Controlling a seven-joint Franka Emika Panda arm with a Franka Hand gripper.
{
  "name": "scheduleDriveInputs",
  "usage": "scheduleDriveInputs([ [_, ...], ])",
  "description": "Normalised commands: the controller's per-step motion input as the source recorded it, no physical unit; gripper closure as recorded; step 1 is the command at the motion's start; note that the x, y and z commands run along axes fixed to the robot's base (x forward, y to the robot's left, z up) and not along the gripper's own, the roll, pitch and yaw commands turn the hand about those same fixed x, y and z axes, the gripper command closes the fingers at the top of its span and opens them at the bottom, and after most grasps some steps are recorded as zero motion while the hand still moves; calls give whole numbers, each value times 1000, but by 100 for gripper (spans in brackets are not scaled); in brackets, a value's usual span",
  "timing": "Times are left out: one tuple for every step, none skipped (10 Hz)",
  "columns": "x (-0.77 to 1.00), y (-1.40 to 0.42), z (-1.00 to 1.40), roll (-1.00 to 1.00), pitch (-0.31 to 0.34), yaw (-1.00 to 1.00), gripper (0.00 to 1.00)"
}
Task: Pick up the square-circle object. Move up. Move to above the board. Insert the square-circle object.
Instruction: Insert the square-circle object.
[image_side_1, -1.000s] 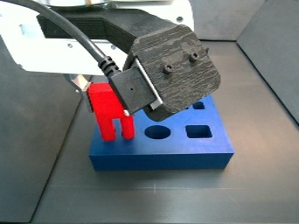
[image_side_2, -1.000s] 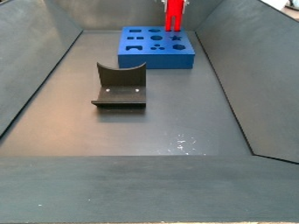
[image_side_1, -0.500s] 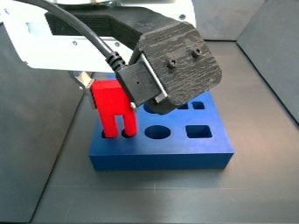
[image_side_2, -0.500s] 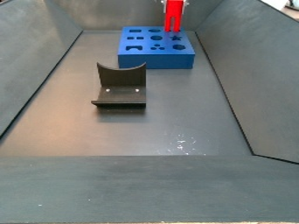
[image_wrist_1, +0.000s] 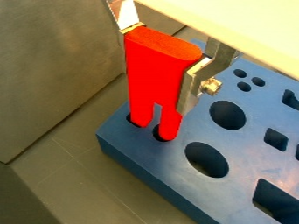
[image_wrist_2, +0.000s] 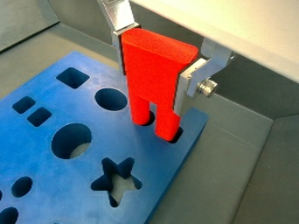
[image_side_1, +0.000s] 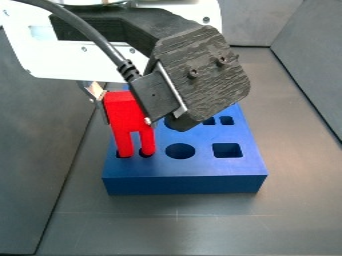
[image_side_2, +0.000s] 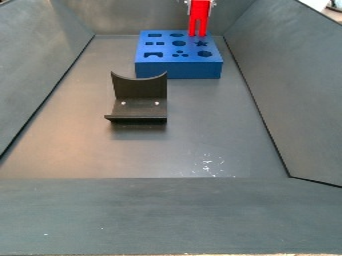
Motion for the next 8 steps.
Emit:
scheduleDriveInputs([
  [-23,0,-86,11,-26,-57,100],
  [-54,-54,-149,71,-39,-57,100],
  [-26,-34,-89,47,-26,-37,100],
  [-3,0,0,0,-24,0,100],
  [-43,0,-57,0,-43,0,100],
  [-103,0,-114,0,-59,0,100],
  [-69,0,-140,0,-57,0,100],
  [0,-6,-243,76,-50,43,100],
])
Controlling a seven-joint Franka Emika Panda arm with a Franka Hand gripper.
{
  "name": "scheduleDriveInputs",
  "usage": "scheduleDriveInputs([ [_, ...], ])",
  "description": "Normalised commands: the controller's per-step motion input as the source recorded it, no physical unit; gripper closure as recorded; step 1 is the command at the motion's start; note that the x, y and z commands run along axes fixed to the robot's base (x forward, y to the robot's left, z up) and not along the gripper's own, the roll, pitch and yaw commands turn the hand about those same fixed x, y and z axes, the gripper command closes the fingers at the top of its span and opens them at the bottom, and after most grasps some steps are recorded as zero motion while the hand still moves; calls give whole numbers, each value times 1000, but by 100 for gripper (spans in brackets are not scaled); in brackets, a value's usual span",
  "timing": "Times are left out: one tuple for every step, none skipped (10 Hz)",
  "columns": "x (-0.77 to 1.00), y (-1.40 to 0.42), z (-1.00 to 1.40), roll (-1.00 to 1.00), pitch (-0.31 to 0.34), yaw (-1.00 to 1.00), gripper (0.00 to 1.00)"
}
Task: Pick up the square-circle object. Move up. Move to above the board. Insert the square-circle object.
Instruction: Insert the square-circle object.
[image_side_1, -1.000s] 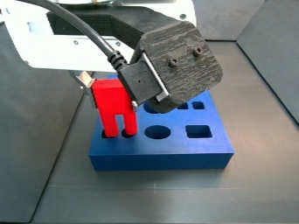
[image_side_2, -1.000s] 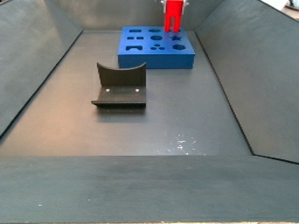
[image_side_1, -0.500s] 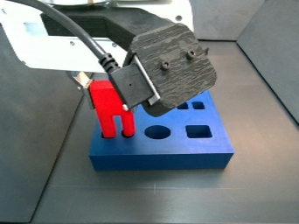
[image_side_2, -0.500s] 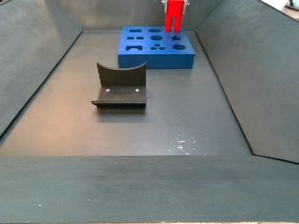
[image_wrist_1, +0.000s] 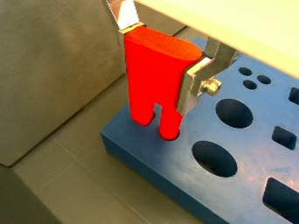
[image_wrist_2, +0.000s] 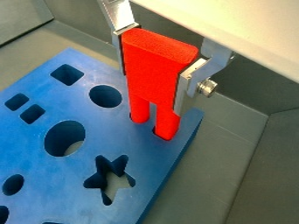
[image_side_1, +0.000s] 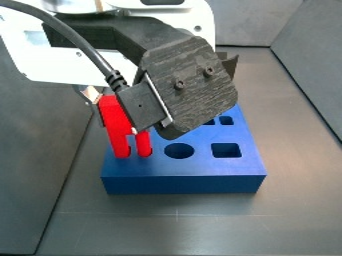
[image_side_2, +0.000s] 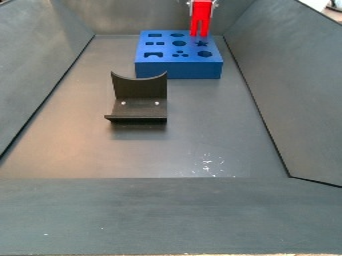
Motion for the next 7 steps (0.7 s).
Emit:
scheduleDriveInputs([
  [0,-54,-140,47,-36,29,100],
  [0,-23,-286,70,-83,86,100],
  [23,0,-651,146,-161,126,100],
  [23,0,-749,170,-154,126,100],
  [29,0,-786,146,-159,114,100],
  [14,-17,-820,117,-164,131,100],
  [20,-43,-837,93,-173,146,100],
])
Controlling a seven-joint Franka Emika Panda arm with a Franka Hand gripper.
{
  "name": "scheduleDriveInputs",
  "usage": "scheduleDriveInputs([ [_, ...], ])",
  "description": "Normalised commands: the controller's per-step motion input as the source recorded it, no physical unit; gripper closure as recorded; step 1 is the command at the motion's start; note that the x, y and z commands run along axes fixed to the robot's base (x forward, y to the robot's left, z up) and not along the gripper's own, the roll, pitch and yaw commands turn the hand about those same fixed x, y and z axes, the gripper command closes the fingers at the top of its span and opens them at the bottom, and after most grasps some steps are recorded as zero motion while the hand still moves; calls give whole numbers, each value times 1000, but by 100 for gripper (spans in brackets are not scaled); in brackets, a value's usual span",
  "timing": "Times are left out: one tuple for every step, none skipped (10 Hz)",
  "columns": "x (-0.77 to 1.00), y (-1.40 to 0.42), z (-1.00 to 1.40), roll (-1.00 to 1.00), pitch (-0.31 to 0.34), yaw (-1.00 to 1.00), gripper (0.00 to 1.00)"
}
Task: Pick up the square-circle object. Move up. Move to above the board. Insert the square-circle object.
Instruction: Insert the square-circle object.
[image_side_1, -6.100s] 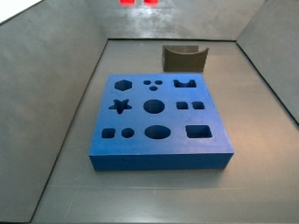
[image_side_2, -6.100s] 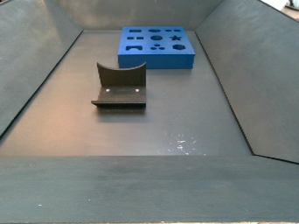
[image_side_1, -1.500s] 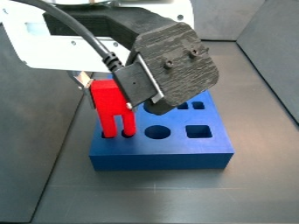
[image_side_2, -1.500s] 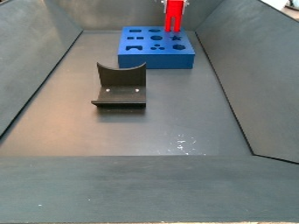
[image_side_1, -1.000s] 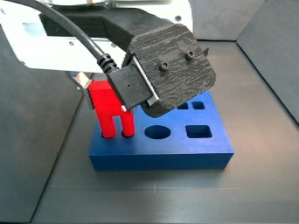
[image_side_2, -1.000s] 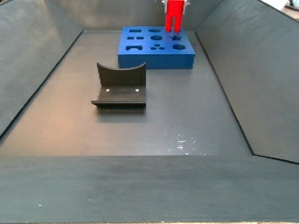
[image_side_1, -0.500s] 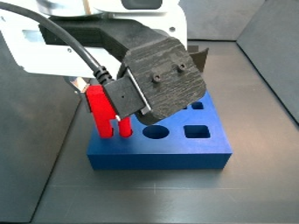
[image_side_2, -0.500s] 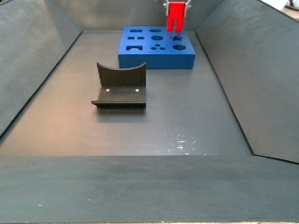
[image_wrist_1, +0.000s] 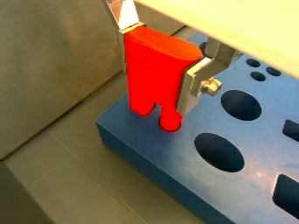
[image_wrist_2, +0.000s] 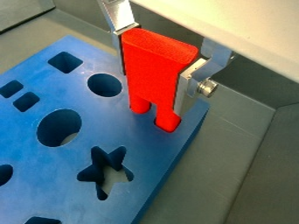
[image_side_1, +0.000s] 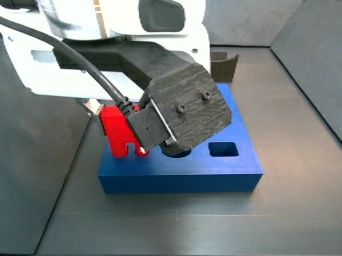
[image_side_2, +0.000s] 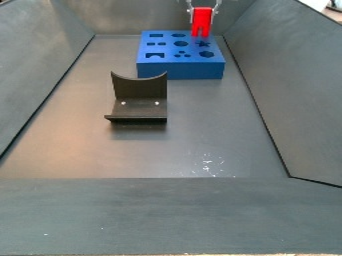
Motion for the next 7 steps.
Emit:
scheduleDriveInputs([
  [20,-60,-857,73,-177,157,100],
  [14,-69,-874,67,-171,157,100],
  [11,-80,-877,64,-176,154,100],
  [11,-83,-880,63,-173,151,100],
  [11,-89,-883,63,-171,151,100],
  [17,-89,-877,63,-174,149,100],
  [-31,-46,-291,-9,-217,0,100],
])
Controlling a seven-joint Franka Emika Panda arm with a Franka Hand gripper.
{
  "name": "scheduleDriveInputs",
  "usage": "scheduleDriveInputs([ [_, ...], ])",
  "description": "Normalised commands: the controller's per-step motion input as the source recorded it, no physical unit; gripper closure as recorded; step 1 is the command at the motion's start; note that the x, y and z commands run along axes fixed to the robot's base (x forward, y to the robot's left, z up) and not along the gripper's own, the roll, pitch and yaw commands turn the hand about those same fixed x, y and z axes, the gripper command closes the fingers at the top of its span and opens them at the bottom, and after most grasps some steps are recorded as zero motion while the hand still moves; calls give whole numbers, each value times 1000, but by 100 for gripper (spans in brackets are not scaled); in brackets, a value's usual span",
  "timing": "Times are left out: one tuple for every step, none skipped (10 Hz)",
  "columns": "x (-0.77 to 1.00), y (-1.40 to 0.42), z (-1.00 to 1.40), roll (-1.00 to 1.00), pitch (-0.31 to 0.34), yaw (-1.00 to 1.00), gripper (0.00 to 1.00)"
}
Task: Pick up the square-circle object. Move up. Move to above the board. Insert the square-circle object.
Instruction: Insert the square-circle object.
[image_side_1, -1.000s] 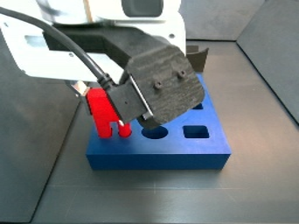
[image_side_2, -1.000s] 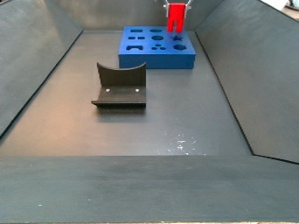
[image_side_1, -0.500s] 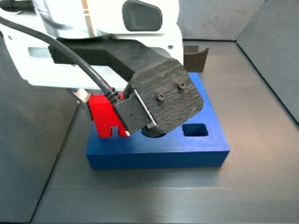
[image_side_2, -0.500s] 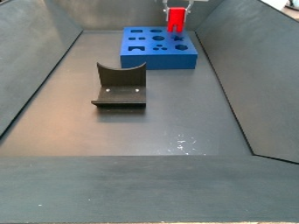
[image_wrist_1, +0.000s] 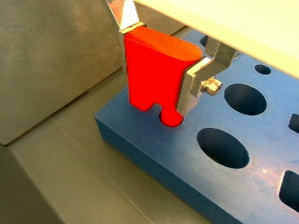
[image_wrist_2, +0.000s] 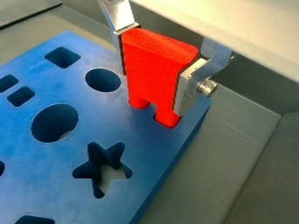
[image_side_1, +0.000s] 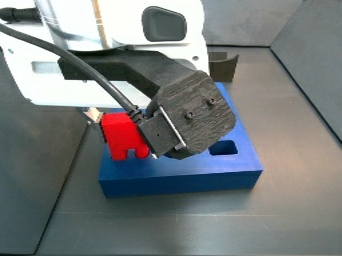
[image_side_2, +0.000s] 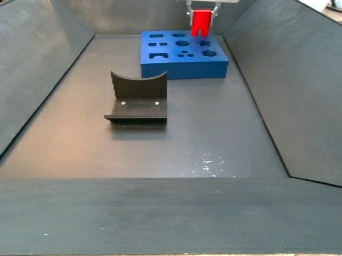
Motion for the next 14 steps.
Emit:
scheduleDriveInputs([
  [0,0,-231,70,-26,0,100],
  [-83,0,-769,159,-196,0,100],
  [-83,0,-874,149,-149,0,100],
  [-69,0,-869,124,-169,0,100],
  [-31,0,-909,94,-163,0,100],
  [-23,0,-926,80,-161,0,100],
  [-14,0,-923,70,-166,0,100],
  [-11,0,-926,66,-169,0,100],
  [-17,0,-934,66,-164,0,100],
  [-26,0,-943,66,-163,0,100],
  [-23,0,-943,64,-161,0,100],
  [0,0,-954,61,-154,0,100],
  [0,0,-1000,60,-131,0,100],
  [0,0,-1000,53,-109,0,100],
])
